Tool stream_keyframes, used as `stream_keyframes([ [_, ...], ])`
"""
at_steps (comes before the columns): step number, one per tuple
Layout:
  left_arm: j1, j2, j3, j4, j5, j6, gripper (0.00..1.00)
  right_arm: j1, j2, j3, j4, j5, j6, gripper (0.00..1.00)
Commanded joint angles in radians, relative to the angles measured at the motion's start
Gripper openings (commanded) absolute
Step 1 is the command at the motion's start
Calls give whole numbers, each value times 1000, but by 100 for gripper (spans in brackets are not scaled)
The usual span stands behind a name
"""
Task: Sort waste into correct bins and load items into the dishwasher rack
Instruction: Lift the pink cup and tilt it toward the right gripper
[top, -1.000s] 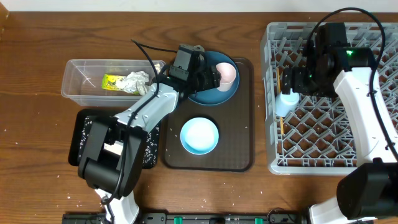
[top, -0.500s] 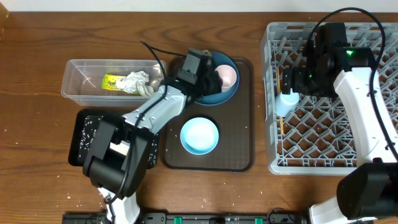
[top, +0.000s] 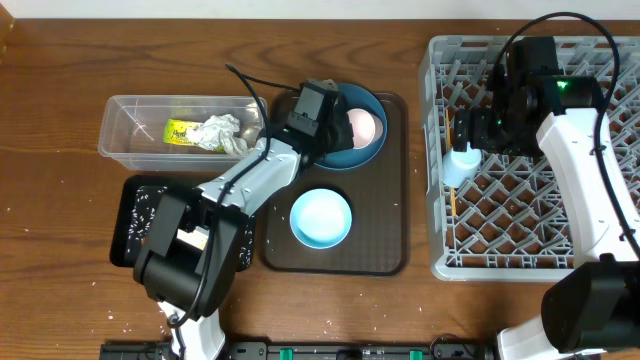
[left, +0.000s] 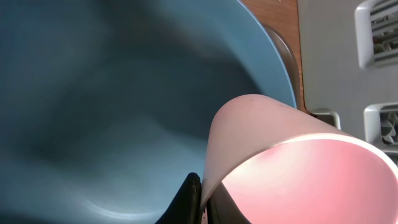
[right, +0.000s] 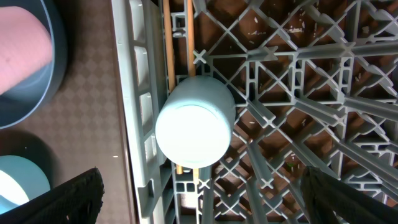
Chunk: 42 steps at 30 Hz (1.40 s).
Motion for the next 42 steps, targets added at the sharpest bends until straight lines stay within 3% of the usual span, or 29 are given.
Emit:
stream_keyframes([
  [1,32,-60,11,-5,27,2,6,7,-17,14,0,3,7,99],
  [5,77,-162,11,-6,237,2,6,7,-17,14,0,3,7,99],
  [12,202,-304,11,-97,807,2,6,7,-17,14,0,3,7,99],
  [19,298,-318,11,-178,1157,3,6,7,-17,14,0,3,7,99],
  [31,296,-318,6,-204,1286,42,6,8,-17,14,23,-108,12,99],
  [37,296,-318,6,-356,1286,170,6,4,-18,17,-91,-462,-17,99],
  [42,303,-318,6,-460,1285,249,6,-57,-46,42,-139,-825,-272,96],
])
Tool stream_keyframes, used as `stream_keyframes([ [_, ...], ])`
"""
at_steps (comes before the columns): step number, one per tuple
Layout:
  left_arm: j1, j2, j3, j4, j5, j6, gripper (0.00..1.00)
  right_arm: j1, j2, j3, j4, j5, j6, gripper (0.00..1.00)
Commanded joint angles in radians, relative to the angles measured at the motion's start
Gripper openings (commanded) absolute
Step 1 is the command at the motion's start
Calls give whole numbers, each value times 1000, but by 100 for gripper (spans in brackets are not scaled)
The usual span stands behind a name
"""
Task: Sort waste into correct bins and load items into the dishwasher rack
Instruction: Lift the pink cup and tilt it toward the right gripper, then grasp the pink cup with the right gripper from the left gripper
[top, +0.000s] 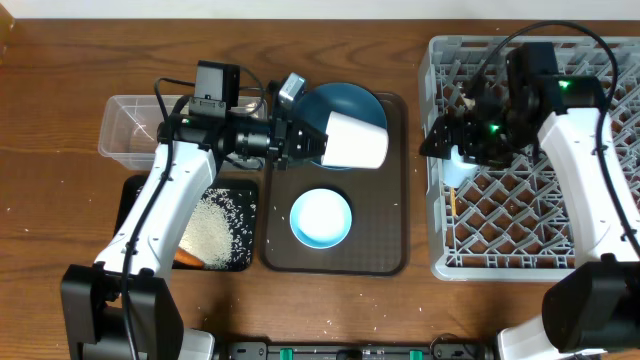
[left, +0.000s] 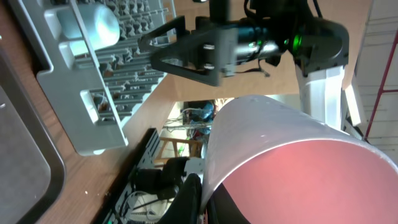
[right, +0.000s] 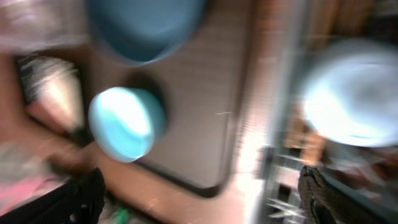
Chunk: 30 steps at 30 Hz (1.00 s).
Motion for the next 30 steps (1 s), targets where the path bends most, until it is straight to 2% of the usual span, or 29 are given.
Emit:
stream_keyframes([
  [1,8,0,5,-24,27,87,6,-57,-55,38,-44,-401,-230,96],
  [5,8,0,5,-24,23,98,6,-99,-88,38,-162,-653,-480,99],
  [8,-5,0,5,-24,23,98,6,-87,-99,38,-264,-696,-655,99],
  [11,-33,0,5,-24,23,98,6,-48,-99,35,-319,-705,-753,99],
  [16,-75,0,5,-23,-3,98,6,57,-99,34,-286,-720,-771,99],
  [24,-81,0,5,-32,2,97,6,150,-99,33,-230,-704,-771,99],
  [27,-81,0,5,-31,2,98,6,172,-99,33,-222,-704,-771,88],
  [28,-81,0,5,-31,1,98,6,177,-99,34,-220,-704,-771,79],
  [30,-81,0,5,-31,1,98,6,178,-99,34,-219,-704,-771,68],
])
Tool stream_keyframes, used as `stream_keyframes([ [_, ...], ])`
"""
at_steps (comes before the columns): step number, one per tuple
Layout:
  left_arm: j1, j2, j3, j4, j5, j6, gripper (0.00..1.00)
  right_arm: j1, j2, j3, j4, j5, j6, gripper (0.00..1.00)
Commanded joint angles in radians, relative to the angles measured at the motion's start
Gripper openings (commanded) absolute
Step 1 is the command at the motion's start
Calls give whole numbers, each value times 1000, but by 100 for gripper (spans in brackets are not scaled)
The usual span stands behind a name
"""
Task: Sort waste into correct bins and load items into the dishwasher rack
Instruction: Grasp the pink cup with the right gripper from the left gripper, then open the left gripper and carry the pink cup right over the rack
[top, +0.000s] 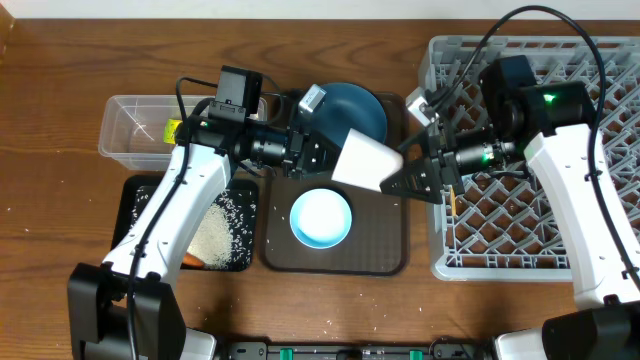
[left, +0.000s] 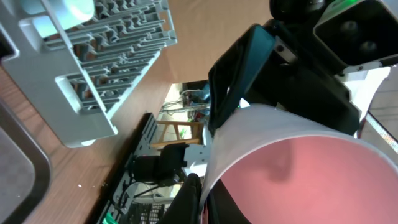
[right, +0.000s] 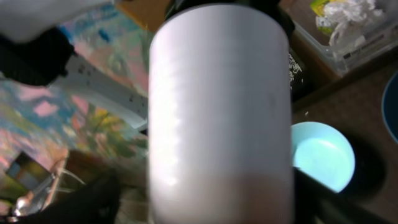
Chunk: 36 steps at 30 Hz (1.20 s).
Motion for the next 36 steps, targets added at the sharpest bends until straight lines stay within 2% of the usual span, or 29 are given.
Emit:
stream_keyframes([
  [1,1,0,5,1,-17,21,6,25,-5,14,-1,-63,-14,66],
  [9,-7,0,4,0,-22,37,6,25,-5,14,51,-98,-10,65],
  [20,-79,0,4,-7,-29,51,6,23,-5,14,132,-105,-7,58],
  [28,-84,0,4,-15,-29,51,7,1,-5,14,219,-91,81,57],
  [31,-84,0,4,-14,-29,51,16,-18,-5,14,241,-46,131,56],
  [34,-84,0,4,-14,-59,50,36,-39,-5,14,241,30,166,56],
  [36,-84,0,4,-15,-101,50,42,-54,-7,14,242,92,199,54],
])
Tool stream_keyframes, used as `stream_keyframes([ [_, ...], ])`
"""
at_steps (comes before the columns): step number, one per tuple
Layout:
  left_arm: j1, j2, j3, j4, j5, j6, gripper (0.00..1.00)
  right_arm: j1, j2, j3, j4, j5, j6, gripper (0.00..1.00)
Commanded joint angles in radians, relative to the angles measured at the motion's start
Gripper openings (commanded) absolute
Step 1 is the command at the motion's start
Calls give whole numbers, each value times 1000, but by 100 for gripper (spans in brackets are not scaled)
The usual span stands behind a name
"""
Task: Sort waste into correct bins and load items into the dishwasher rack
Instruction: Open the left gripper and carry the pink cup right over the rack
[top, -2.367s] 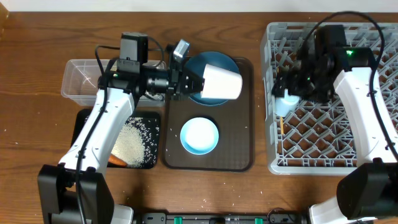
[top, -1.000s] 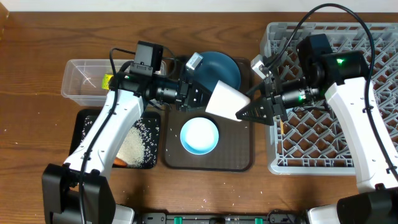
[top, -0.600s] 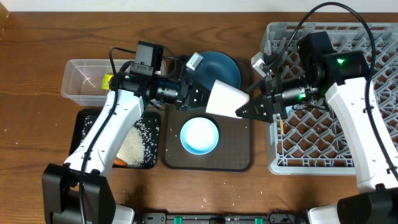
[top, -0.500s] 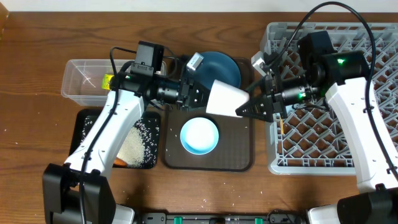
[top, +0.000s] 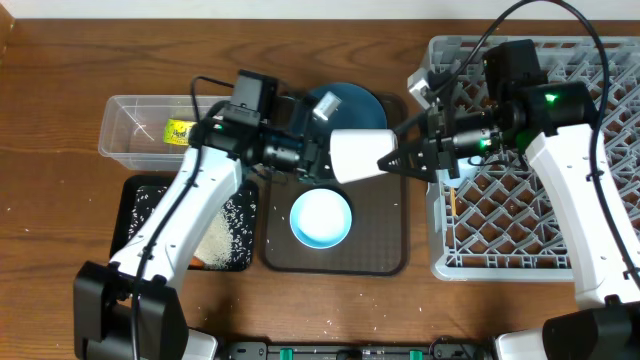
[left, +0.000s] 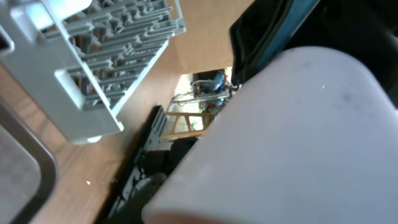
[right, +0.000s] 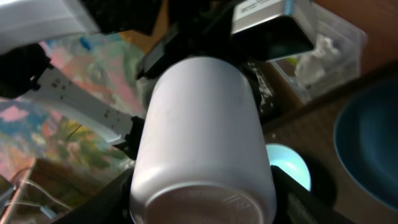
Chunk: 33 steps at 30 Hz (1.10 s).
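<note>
A white cup with a pink inside (top: 358, 155) hangs on its side above the brown tray (top: 388, 255), between both grippers. My right gripper (top: 398, 158) is shut on its base end; in the right wrist view the cup (right: 202, 143) fills the space between the dark fingers (right: 118, 190). At the cup's mouth end, my left gripper (top: 312, 155) stands open. The cup's outer wall (left: 280, 137) covers most of the left wrist view. The grey dishwasher rack (top: 530, 200) stands at the right.
On the tray sit a dark blue bowl (top: 345, 105) at the back and a light blue bowl (top: 321, 218) in front. A clear bin (top: 130, 135) with wrappers and a black bin (top: 140, 220) with rice stand at the left. Orange chopsticks (top: 452, 205) lie in the rack.
The cup has turned from tilted to level over the tray. My right gripper has shut on its base. My left gripper no longer pinches the rim, and the left wrist view shows the outer wall instead of the pink inside.
My left gripper pinched the cup's rim inside the dark blue bowl while my right gripper was open over the rack. Then the left held the cup up over the tray. The right gripper came over open to the cup's base, and now it holds the cup.
</note>
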Motion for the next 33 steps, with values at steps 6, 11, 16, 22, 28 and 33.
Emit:
stream_keyframes([
  [6,-11,0,5,-7,-114,8,47,-97,-33,14,15,224,204,47],
  [11,-11,0,5,-15,-154,9,47,-172,-93,14,-14,524,444,45],
  [16,-12,0,5,-55,-249,9,47,-222,-180,14,-122,919,644,45],
  [22,-12,0,5,-123,-380,10,47,-229,-236,14,-234,1184,808,43],
  [28,-12,0,5,-176,-466,24,47,-230,-235,-46,-225,1297,875,45],
  [33,-12,0,5,-183,-466,24,47,-231,-233,-138,-145,1322,874,48],
])
